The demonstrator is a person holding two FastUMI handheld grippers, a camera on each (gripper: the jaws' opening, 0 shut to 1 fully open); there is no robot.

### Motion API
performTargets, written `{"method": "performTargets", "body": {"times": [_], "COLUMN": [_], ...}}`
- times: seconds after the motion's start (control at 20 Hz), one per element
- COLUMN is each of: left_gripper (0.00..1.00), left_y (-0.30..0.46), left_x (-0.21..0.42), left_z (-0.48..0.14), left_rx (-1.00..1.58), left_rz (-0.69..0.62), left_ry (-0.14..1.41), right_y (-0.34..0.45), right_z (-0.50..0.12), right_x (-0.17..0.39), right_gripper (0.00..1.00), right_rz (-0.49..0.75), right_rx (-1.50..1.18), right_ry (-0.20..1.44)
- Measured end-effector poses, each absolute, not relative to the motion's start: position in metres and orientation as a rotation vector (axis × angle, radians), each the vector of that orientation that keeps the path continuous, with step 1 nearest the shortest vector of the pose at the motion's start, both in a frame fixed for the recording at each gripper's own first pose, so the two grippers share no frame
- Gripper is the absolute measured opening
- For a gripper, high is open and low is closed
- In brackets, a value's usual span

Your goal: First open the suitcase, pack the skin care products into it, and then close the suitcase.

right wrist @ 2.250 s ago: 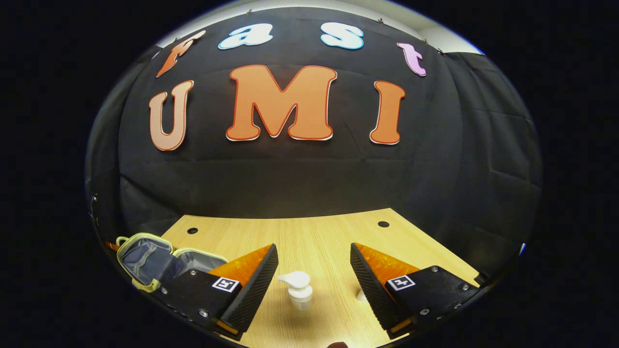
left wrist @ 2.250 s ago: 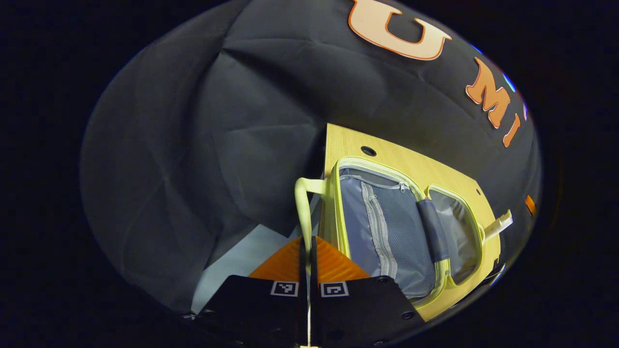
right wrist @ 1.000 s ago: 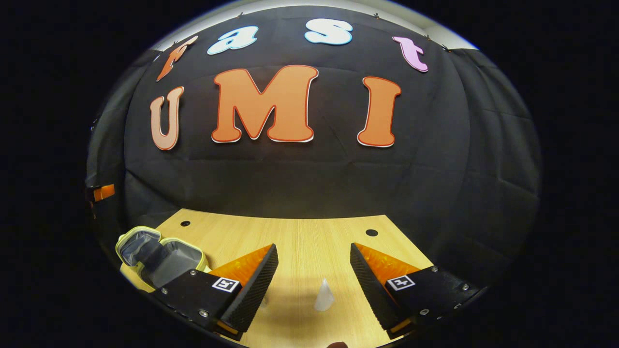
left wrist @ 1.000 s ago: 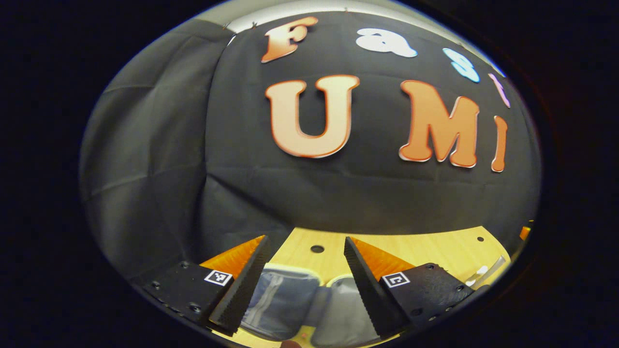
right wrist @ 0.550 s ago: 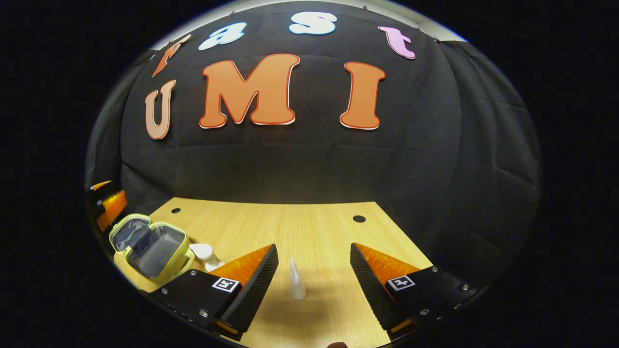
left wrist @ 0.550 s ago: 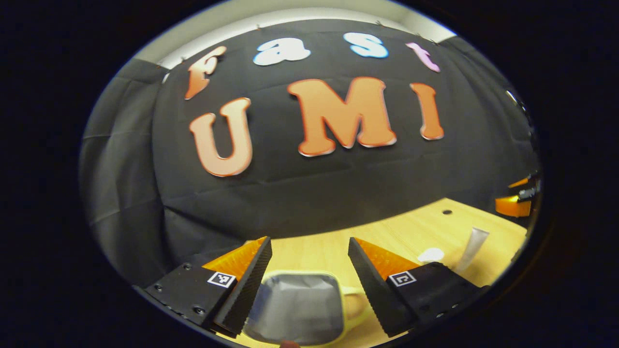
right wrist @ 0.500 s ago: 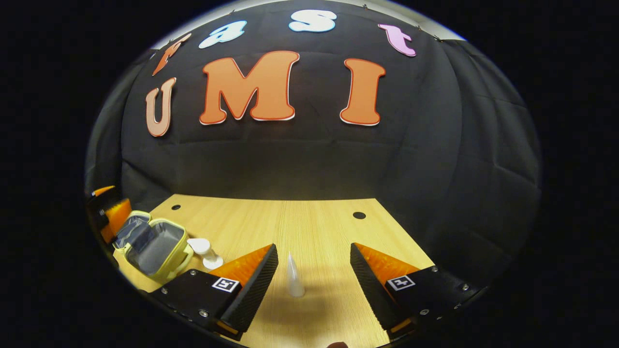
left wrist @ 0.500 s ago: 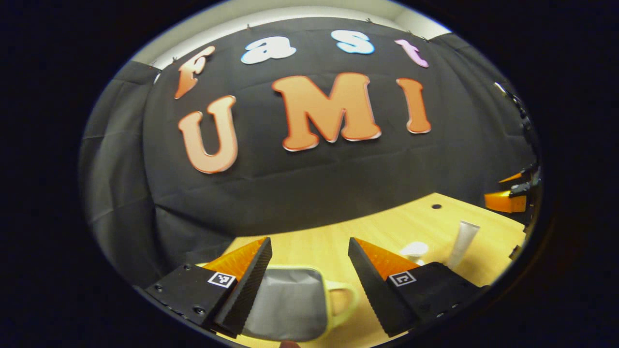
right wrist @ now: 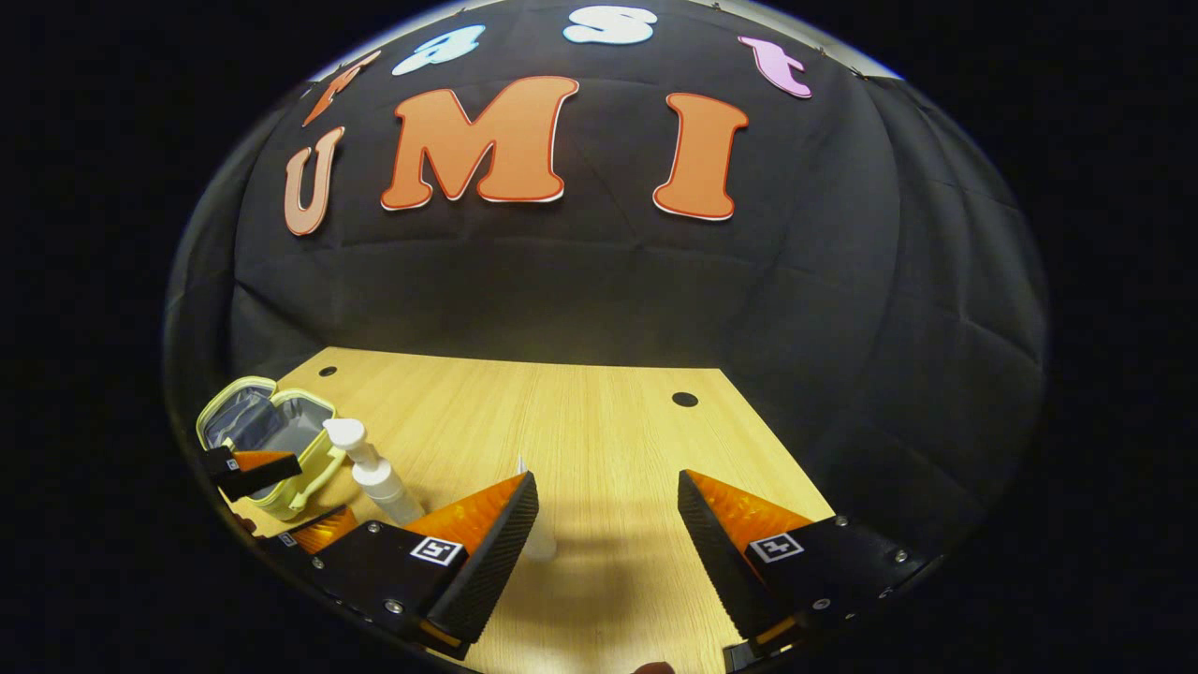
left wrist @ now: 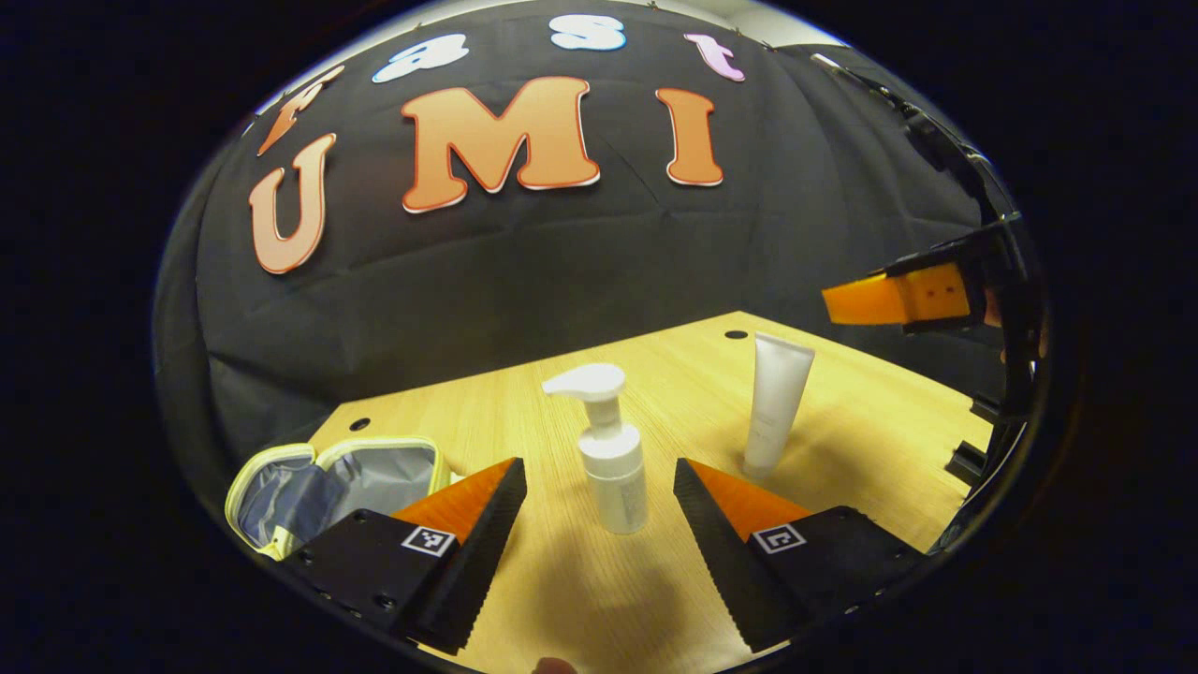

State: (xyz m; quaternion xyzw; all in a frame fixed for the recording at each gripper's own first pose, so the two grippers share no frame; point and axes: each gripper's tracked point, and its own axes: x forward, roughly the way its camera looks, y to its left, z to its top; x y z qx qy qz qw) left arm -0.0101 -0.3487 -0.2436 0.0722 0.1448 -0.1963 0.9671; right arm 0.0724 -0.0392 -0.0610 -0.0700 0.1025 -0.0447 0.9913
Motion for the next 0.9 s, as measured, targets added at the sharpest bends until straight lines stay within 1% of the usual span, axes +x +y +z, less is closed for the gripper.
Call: {"method": "performTargets", "body": {"times": [0.15, 0.3, 0.4, 0.5, 0.7, 0.8, 0.85, 0.9], "left_gripper": [0.99, 0.99, 0.99, 0.99, 1.00, 0.76, 0.69, 0.64], "left_y": [-0.351, -0.366, -0.369, -0.373, -0.378, -0.384, -0.386, -0.386], "left_x": [0.010, 0.027, 0.038, 0.045, 0.058, 0.059, 0.068, 0.063], "left_z": [-0.265, -0.280, -0.289, -0.301, -0.308, -0.311, -0.313, -0.311], "left_rx": [0.089, 0.104, 0.100, 0.085, 0.113, 0.117, 0.112, 0.104], "left_rz": [-0.363, -0.363, -0.336, -0.326, -0.300, -0.313, -0.311, -0.316], "left_ry": [0.334, 0.345, 0.350, 0.386, 0.391, 0.394, 0.385, 0.375], "right_y": [-0.049, -0.059, -0.063, -0.068, -0.069, -0.068, -0.067, -0.066], "right_z": [-0.074, -0.083, -0.087, -0.091, -0.102, -0.106, -0.107, -0.107], "right_x": [0.075, 0.078, 0.081, 0.081, 0.083, 0.081, 0.080, 0.079], "right_gripper": [0.95, 0.96, 0.95, 0.96, 0.96, 0.96, 0.96, 0.96], "right_rz": [-0.098, -0.104, -0.107, -0.108, -0.104, -0.102, -0.099, -0.096], "right_rx": [-0.144, -0.142, -0.145, -0.144, -0.129, -0.129, -0.132, -0.132], "right_ry": [0.232, 0.253, 0.257, 0.265, 0.294, 0.300, 0.301, 0.301]}}
